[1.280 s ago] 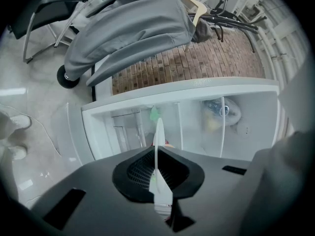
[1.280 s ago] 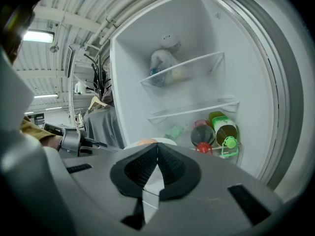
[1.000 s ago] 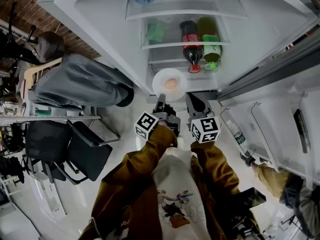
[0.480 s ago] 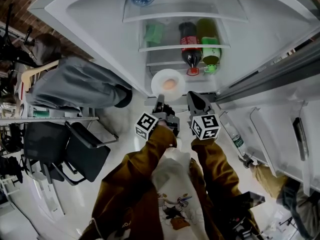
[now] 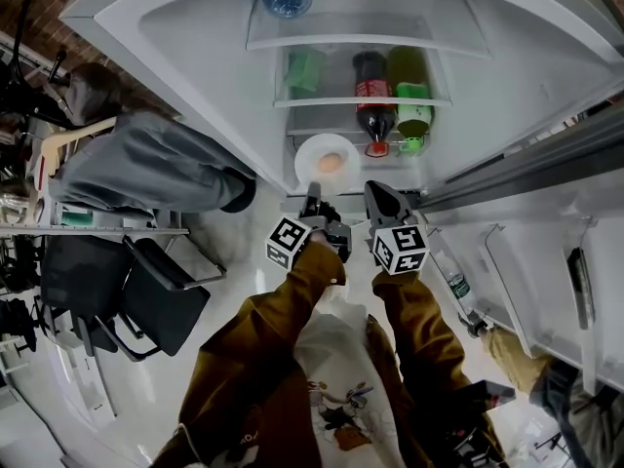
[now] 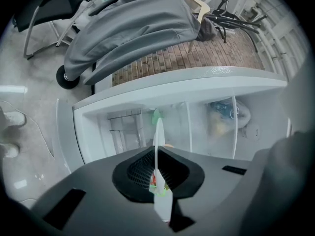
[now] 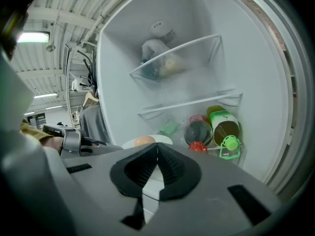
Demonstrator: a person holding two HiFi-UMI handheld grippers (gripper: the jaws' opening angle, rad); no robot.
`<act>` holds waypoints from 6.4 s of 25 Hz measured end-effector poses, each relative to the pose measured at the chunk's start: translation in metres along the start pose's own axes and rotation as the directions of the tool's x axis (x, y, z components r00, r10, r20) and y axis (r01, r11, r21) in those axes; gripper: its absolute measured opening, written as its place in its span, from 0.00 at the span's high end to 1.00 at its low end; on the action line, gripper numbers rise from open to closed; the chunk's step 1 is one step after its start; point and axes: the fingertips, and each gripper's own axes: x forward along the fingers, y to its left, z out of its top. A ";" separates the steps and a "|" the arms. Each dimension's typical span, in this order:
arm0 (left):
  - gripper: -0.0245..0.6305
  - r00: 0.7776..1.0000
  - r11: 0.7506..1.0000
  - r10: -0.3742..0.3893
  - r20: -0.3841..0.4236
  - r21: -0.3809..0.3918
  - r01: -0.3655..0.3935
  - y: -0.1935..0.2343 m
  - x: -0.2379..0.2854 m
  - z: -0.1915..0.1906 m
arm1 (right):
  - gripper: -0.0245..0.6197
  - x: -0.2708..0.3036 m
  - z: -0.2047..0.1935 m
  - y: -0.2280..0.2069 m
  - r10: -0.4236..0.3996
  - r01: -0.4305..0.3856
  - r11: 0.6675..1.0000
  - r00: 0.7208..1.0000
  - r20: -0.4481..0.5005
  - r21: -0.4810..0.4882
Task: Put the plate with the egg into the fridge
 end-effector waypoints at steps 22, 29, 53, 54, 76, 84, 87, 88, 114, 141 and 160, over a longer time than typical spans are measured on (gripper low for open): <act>0.93 0.998 1.000 0.020 0.063 -0.022 -0.019 0.012 0.043 0.018 | 0.95 0.049 0.008 -0.005 0.037 -0.039 0.997 0.999 -0.034 -0.059; 0.93 0.998 1.000 0.022 0.065 -0.017 -0.021 0.015 0.053 0.019 | 0.95 0.063 0.004 -0.011 0.035 -0.038 0.998 0.998 -0.043 -0.051; 0.93 0.996 0.998 0.037 0.084 -0.049 -0.033 0.025 0.091 0.015 | 0.95 0.089 -0.011 -0.026 0.048 -0.053 0.997 0.995 -0.085 -0.061; 0.93 0.995 0.998 0.038 0.088 -0.050 -0.034 0.026 0.093 0.016 | 0.95 0.090 -0.012 -0.026 0.048 -0.054 0.997 0.995 -0.086 -0.061; 0.93 0.992 0.998 0.039 0.119 -0.049 -0.033 0.024 0.113 0.035 | 0.95 0.094 -0.017 -0.027 0.042 -0.045 0.998 0.996 -0.080 -0.043; 0.93 0.994 0.999 0.033 0.107 -0.041 -0.028 0.022 0.121 0.037 | 0.95 0.102 -0.018 -0.027 0.038 -0.041 0.999 0.996 -0.082 -0.034; 0.93 0.994 0.999 0.037 0.103 -0.041 -0.033 0.023 0.124 0.039 | 0.95 0.106 -0.016 -0.025 0.038 -0.040 0.999 0.997 -0.075 -0.030; 0.93 0.994 0.999 0.041 0.102 -0.040 -0.037 0.023 0.124 0.041 | 0.95 0.107 -0.015 -0.024 0.038 -0.040 0.999 0.997 -0.074 -0.030; 0.93 0.994 0.998 0.057 0.093 -0.045 -0.053 0.026 0.141 0.041 | 0.95 0.115 -0.011 -0.036 0.023 -0.025 0.999 0.997 -0.076 -0.033; 0.93 0.990 0.996 0.081 0.113 -0.049 -0.075 0.027 0.158 0.043 | 0.95 0.117 -0.005 -0.038 0.035 -0.037 0.999 0.997 -0.068 -0.024; 0.86 0.998 1.000 -0.020 0.067 -0.010 0.021 0.016 0.158 0.037 | 0.95 0.119 -0.007 -0.038 0.052 -0.053 0.999 0.996 -0.079 -0.011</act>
